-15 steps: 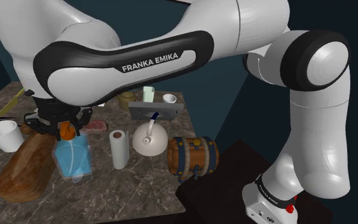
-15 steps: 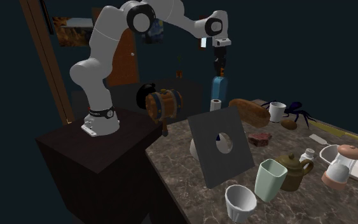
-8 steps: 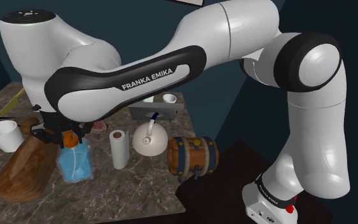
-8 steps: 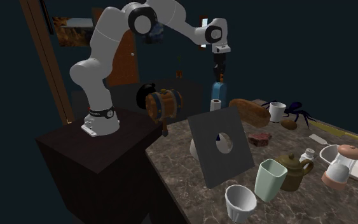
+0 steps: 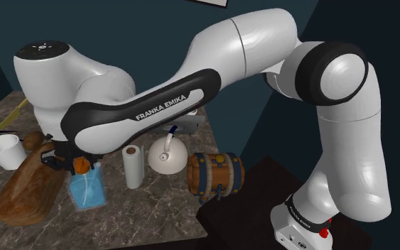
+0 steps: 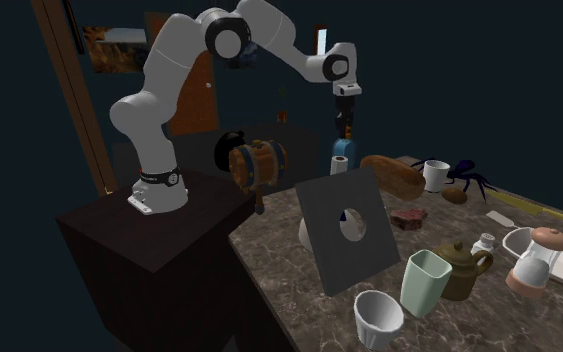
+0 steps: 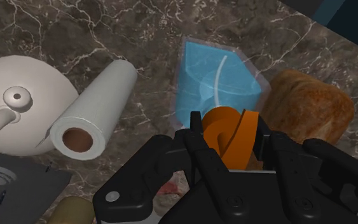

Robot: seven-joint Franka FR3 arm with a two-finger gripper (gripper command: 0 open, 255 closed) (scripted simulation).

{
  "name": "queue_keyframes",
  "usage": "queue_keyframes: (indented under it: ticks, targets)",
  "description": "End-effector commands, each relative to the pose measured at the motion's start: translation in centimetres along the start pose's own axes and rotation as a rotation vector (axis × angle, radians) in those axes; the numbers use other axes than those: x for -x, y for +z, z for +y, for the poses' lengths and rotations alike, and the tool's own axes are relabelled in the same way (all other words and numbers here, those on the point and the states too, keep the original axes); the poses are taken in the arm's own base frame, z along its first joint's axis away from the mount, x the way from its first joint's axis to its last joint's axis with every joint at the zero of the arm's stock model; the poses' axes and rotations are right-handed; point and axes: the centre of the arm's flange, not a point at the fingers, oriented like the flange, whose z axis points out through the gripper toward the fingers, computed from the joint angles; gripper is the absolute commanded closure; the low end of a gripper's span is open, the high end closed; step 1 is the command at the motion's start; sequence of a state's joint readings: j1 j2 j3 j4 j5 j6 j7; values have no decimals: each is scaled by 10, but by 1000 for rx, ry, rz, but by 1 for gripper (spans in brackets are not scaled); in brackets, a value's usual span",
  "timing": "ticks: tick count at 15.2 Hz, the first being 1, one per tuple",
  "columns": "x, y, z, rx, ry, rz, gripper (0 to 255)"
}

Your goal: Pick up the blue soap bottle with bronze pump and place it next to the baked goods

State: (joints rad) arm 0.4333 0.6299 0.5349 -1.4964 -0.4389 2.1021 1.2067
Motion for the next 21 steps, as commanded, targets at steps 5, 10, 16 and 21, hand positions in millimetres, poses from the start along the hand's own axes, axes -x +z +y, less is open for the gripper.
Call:
queue_keyframes:
  ticks: [5,10,16,21]
  targets:
    - [5,30,2,-1,0,0,255]
    - [7,50,3,-1,0,0,255]
    - [7,50,3,-1,0,0,255]
    - [7,50,3,-1,0,0,0]
